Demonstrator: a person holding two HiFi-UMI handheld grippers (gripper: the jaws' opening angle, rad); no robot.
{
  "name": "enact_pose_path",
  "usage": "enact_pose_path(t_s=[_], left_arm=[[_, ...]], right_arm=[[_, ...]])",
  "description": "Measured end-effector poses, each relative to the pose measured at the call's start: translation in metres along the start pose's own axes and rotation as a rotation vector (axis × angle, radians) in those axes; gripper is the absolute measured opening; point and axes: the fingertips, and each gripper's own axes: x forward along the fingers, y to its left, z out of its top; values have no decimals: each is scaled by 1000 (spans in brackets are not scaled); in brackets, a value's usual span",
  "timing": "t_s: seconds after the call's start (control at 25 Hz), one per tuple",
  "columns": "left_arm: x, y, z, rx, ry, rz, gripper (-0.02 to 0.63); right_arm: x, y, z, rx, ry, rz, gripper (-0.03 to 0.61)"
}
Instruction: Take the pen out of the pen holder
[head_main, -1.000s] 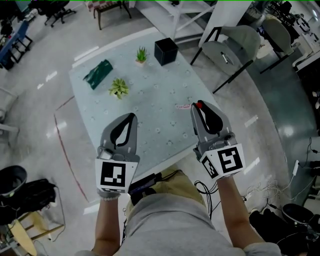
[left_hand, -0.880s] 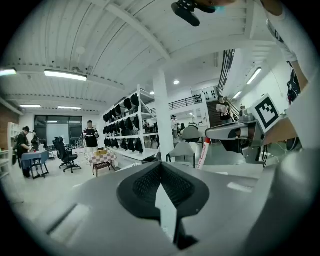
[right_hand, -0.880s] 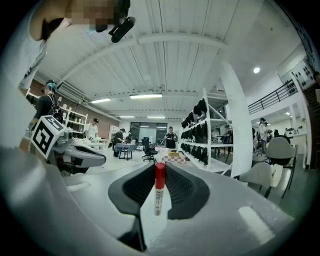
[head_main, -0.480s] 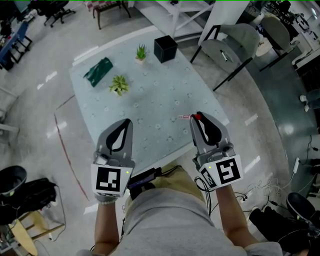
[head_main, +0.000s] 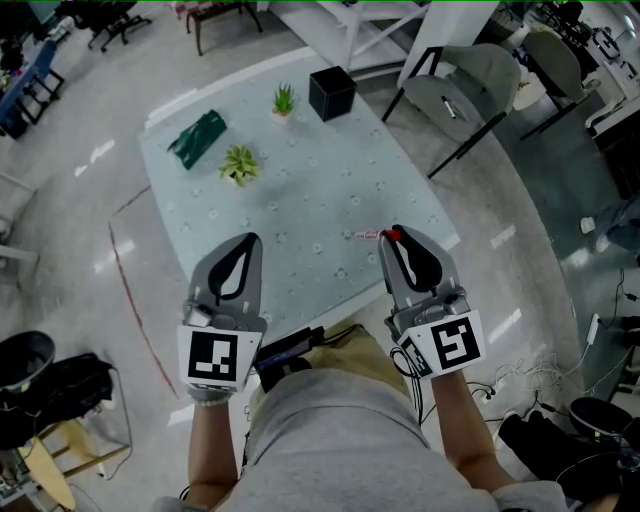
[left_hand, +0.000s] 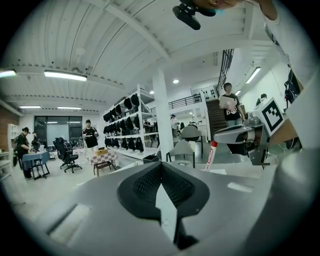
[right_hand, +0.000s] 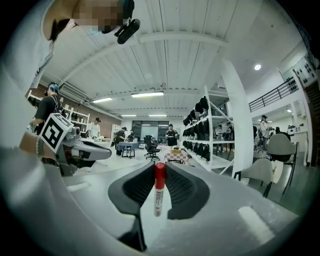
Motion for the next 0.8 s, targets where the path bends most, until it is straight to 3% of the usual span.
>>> enact_pose_path(t_s=[0.8], left_arm=[[0,4,1,-8,1,0,3]], right_arm=[[3,4,7,-14,7,3,61]])
